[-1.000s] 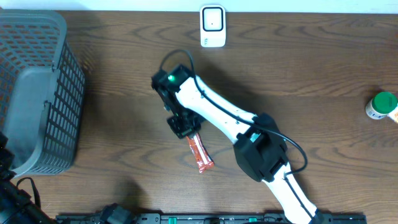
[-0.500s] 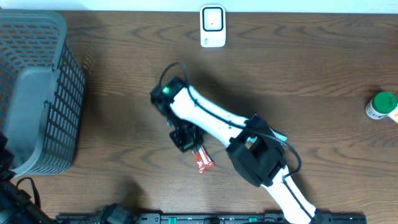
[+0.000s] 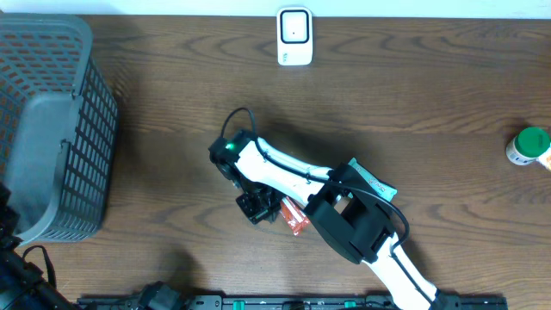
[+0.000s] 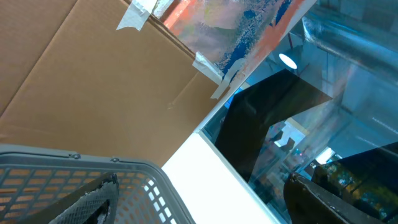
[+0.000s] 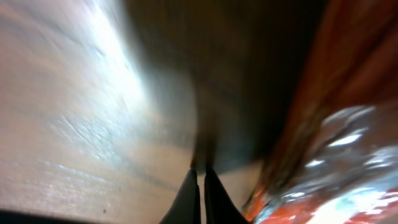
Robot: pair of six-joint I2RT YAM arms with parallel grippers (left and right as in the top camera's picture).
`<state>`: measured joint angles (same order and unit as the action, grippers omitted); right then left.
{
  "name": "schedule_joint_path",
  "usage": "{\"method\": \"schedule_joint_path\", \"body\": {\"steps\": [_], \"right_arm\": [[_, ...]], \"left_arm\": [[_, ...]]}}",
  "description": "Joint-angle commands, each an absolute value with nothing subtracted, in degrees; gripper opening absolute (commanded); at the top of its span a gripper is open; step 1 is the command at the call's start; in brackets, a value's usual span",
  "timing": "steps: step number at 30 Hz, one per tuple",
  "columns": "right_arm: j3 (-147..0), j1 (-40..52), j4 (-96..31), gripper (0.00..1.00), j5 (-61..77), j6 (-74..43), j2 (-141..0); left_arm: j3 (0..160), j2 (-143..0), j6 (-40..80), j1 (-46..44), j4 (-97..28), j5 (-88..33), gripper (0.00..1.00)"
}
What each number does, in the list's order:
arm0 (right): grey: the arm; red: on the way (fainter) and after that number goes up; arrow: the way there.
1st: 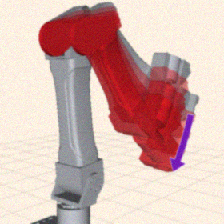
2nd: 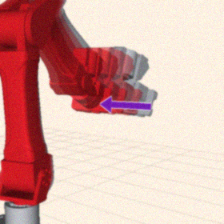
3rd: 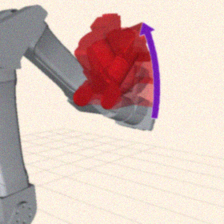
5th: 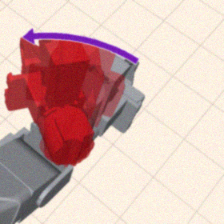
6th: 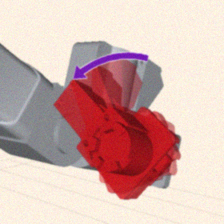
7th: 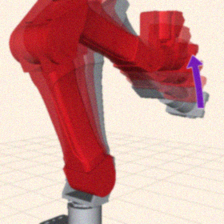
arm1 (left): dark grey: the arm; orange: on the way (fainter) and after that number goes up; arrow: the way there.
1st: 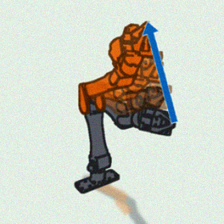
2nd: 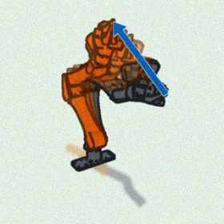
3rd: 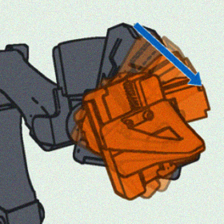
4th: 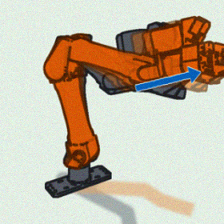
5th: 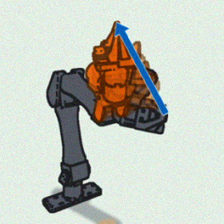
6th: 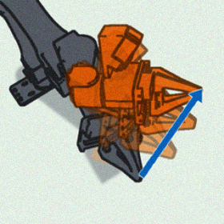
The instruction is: Scan the item barcode
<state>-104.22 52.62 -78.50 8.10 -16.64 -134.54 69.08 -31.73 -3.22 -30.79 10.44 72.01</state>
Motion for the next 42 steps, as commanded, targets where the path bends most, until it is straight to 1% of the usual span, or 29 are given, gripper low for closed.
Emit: {"method": "schedule_joint_path", "body": {"steps": [1,7,12,19,34,38,41,42], "right_arm": [[-109.5,52.0,-79.5,0.01,4.1,-14.7,-135.2],[-114.4,51.7,-86.1,0.01,3.2,-17.0,-135.2],[-114.2,51.8,-84.5,0.01,2.5,-17.1,-135.2],[-114.2,52.9,-87.7,0.01,3.5,-17.3,-135.2],[-104.8,54.4,-81.9,0.01,3.2,-18.2,-135.2],[-101.7,54.4,-80.2,0.01,0.3,-18.2,-135.2],[-100.4,54.3,-79.9,0.01,-6.7,-18.9,-135.2],[-100.4,54.1,-79.9,0.01,-11.9,-18.9,-135.2]], "left_arm": [[68.7,-31.2,-3.9,-30.5,10.5,72.7,0.85],[68.7,-31.2,-4.0,-30.5,10.5,72.7,0.85],[68.7,-31.2,-4.0,-30.5,10.5,72.7,0.85],[68.7,-31.2,-4.0,-30.5,10.5,72.7,0.85],[68.7,-31.2,-4.0,-30.5,10.5,72.7,0.85],[68.7,-31.2,-4.0,-30.5,10.5,72.7,0.85],[68.7,-31.2,-4.0,-30.5,10.5,72.7,0.85],[68.7,-31.2,-4.0,-30.5,10.5,72.7,0.85]]}}
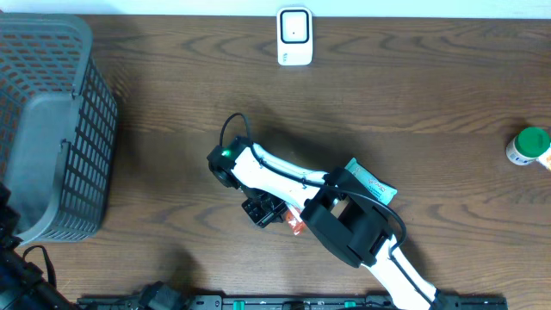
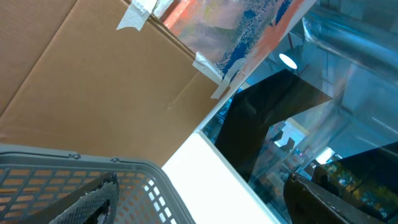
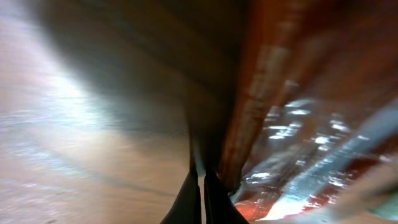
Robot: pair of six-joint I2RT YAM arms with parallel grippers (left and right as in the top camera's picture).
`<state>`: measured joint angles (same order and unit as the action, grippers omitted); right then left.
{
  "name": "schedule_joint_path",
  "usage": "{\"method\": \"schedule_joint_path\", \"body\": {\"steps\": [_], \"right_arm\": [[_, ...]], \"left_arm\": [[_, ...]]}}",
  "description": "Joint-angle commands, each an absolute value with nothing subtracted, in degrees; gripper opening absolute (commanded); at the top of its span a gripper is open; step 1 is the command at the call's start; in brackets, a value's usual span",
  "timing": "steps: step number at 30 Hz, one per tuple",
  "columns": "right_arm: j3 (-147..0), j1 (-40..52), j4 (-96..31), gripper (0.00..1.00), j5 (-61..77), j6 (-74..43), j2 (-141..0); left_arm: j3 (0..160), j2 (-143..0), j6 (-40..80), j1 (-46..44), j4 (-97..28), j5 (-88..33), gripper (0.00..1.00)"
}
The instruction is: Scan the item barcode
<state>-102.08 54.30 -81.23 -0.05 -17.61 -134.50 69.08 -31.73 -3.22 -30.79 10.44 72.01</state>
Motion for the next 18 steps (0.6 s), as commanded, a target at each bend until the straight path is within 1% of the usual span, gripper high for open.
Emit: {"method": "schedule_joint_path", "body": {"steps": [1,5,9,13,17,18], "right_arm": [[-100.4,53.9,-79.7,0.01,-15.3,-18.9,-135.2],[-100.4,52.5,-75.8,0.01,-26.2,-18.8,-135.2],[-100.4,50.6,-70.5,0.01,-29.5,-16.2,-135.2],[-102.5,49.0,-68.8,0.01,-25.4,-15.6,-135.2],[-111.0,48.6,-76.3,0.02,-15.9,-15.6,-135.2],[-113.8,48.5,-78.8,0.13,-13.8,-15.6,-135.2]], "left_arm": [[68.7,-31.2,-4.0,-30.5,10.5,72.7,0.85],[68.7,-31.2,-4.0,-30.5,10.5,72.7,0.85],[68.7,-31.2,-4.0,-30.5,10.5,72.7,0.85],[68.7,-31.2,-4.0,-30.5,10.5,72.7,0.85],[68.7,-31.2,-4.0,-30.5,10.5,72.7,0.85],[68.7,-31.2,-4.0,-30.5,10.5,72.7,0.85]]}}
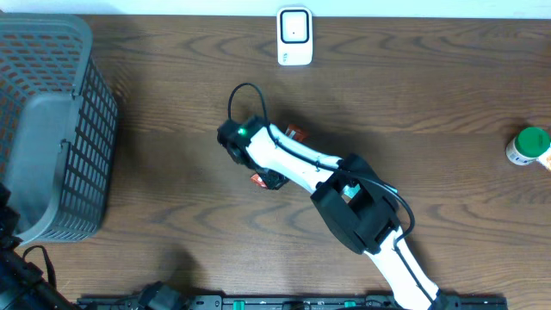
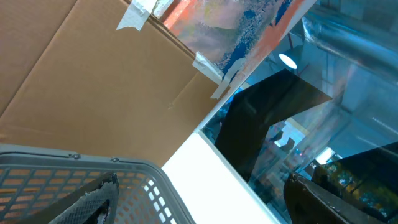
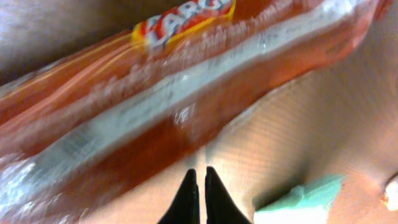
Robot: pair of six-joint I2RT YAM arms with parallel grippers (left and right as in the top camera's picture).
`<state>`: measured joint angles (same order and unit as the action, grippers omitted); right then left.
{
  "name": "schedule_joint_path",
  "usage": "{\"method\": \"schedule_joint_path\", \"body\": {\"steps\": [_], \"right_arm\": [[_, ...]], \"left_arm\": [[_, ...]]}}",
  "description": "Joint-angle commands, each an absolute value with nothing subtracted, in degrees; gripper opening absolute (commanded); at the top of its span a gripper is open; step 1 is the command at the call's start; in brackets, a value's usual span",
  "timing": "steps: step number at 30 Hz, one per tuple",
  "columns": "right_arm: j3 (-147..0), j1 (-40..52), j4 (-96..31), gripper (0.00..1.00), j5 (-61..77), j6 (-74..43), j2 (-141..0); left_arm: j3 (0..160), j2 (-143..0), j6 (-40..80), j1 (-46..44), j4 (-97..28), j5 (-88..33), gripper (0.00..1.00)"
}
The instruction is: Scan the item barcode
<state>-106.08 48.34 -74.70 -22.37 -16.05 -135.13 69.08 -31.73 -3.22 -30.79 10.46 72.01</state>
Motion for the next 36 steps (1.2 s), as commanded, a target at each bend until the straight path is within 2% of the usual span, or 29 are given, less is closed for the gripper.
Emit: {"method": "schedule_joint_path", "body": {"steps": [1,2,6,8,11,17,26,29,31,36], "right_arm": [[-117.2,48.4,-81.7,0.28,-11.4,-15.6,-135.2],[-120.0,48.2,-83.8,0.44,-9.6,-15.7,-135.2],[-129.7,46.8,-88.8,0.77,-2.8,-18.9,-135.2],[-131.5,45.4,-88.4,0.99,1.1,-20.2,-135.2],[-130.8,41.6,-87.3,0.99,8.7,-24.1,-135.4],[-125.5,34.3,-84.6,0.99,10.3,-40.1,-135.4],[-117.2,28.8,-73.7,0.99,21.1,-43.3,-135.4],[-114.1,28.9,-69.4,0.88,21.1,-45.2,-135.4],[-113.5,29.0,-67.0,0.85,21.1,-45.4,-135.4],[-113.5,29.1,-64.2,0.82,20.8,-48.7,-135.4]], "left_arm": [[68.7,-31.2,-4.0,-30.5,10.5,72.7,0.85],[68.7,-31.2,-4.0,-30.5,10.5,72.7,0.85],[68.7,-31.2,-4.0,-30.5,10.5,72.7,0.85],[68.7,-31.2,-4.0,-30.5,10.5,72.7,0.85],[68.7,-31.2,-4.0,-30.5,10.5,72.7,0.85],[68.7,-31.2,-4.0,-30.5,10.5,72.7,0.85],[68.7,-31.2,-4.0,-30.5,10.5,72.7,0.85],[68.6,-31.2,-4.0,-30.5,10.5,72.7,0.85],[68.6,-31.2,-3.9,-30.5,10.5,72.7,0.85],[68.5,-31.2,-3.9,-30.5,10.5,72.7,0.85]]}}
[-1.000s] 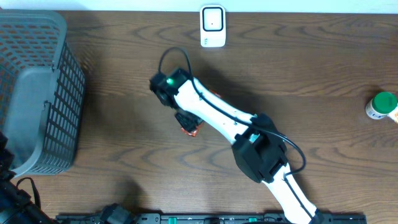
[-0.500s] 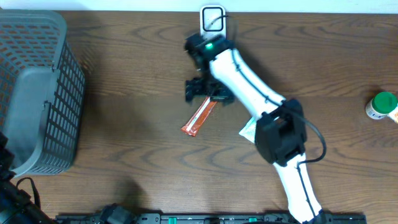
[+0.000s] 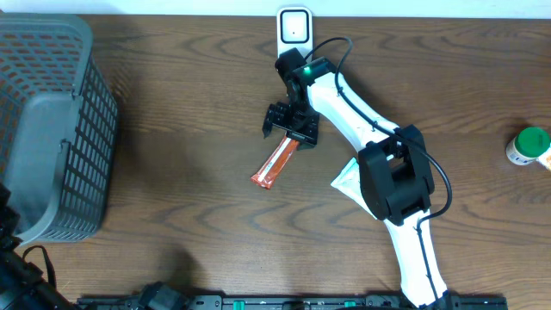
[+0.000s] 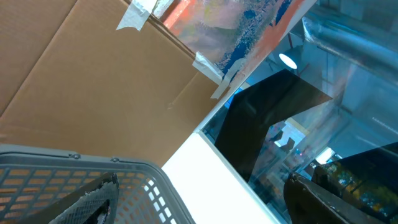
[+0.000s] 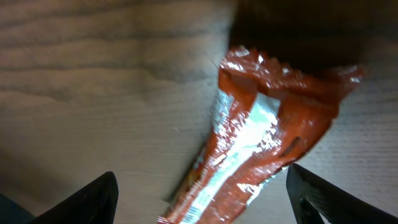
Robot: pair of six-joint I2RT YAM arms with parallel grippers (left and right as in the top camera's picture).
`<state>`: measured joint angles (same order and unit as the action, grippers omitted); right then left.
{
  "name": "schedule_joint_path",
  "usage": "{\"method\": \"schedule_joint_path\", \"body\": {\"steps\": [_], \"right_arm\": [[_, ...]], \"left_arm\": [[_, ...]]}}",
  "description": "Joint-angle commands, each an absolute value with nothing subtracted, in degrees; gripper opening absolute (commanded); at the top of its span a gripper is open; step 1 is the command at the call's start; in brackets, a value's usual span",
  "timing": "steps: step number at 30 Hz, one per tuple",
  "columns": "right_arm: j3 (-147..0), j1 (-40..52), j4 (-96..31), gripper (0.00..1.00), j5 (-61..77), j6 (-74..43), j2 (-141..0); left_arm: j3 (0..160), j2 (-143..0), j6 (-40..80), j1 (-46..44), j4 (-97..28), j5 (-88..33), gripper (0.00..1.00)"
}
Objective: Scan the item barcode
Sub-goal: 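Carry the TOP bar up toward the scanner with the right gripper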
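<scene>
A red foil packet (image 3: 275,164) with a silver seam lies slanted on the wooden table, below the white barcode scanner (image 3: 294,35) at the far edge. In the right wrist view the packet (image 5: 264,140) fills the middle, seam side up. My right gripper (image 3: 291,122) hovers open over the packet's upper end, between it and the scanner; its fingers (image 5: 93,199) stand wide apart on either side of the packet without touching it. My left gripper (image 4: 202,199) is open and empty, pointing up past the basket rim (image 4: 93,165).
A grey mesh basket (image 3: 52,129) fills the left end of the table. A white and teal packet (image 3: 347,176) lies beside the right arm. A green-capped bottle (image 3: 527,146) stands at the right edge. Cardboard (image 4: 93,81) rises behind the basket.
My right gripper was shut, low by the packet near the table's middle. Now it is open and has moved up and right, over the packet's end nearest the scanner. The left arm is unchanged.
My right gripper was shut on the table left of the packet, near the front middle. Then it sat closer against the packet's edge. Later the packet lay farther back under the arm, gripper still shut. Now the packet lies below the scanner and the gripper is open.
</scene>
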<state>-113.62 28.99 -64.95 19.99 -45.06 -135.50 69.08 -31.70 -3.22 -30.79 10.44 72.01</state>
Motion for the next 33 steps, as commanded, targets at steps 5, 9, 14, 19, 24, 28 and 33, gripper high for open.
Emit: {"method": "schedule_joint_path", "body": {"steps": [5,9,14,19,24,28,33], "right_arm": [[-113.4,30.2,-64.2,0.82,18.2,-51.2,-135.4],[-113.4,31.4,-62.7,0.78,18.1,-51.5,-135.4],[-113.4,33.3,-61.2,0.73,17.8,-54.0,-135.4],[-113.4,33.9,-61.1,0.74,16.2,-54.4,-135.4],[-113.4,34.3,-61.5,0.73,13.3,-54.4,-136.9],[-113.4,34.3,-62.8,0.68,9.9,-54.1,-139.2],[-113.4,34.3,-63.4,0.56,9.7,-52.6,-141.6]], "left_arm": [[68.5,-31.2,-4.0,-30.5,10.5,72.7,0.85],[68.5,-31.2,-4.0,-30.5,10.5,72.7,0.85],[68.5,-31.2,-4.0,-30.5,10.5,72.7,0.85],[68.5,-31.2,-4.0,-30.5,10.5,72.7,0.85],[68.5,-31.2,-4.0,-30.5,10.5,72.7,0.85],[68.5,-31.2,-4.0,-30.5,10.5,72.7,0.85],[68.5,-31.2,-4.0,-30.5,10.5,72.7,0.85]]}}
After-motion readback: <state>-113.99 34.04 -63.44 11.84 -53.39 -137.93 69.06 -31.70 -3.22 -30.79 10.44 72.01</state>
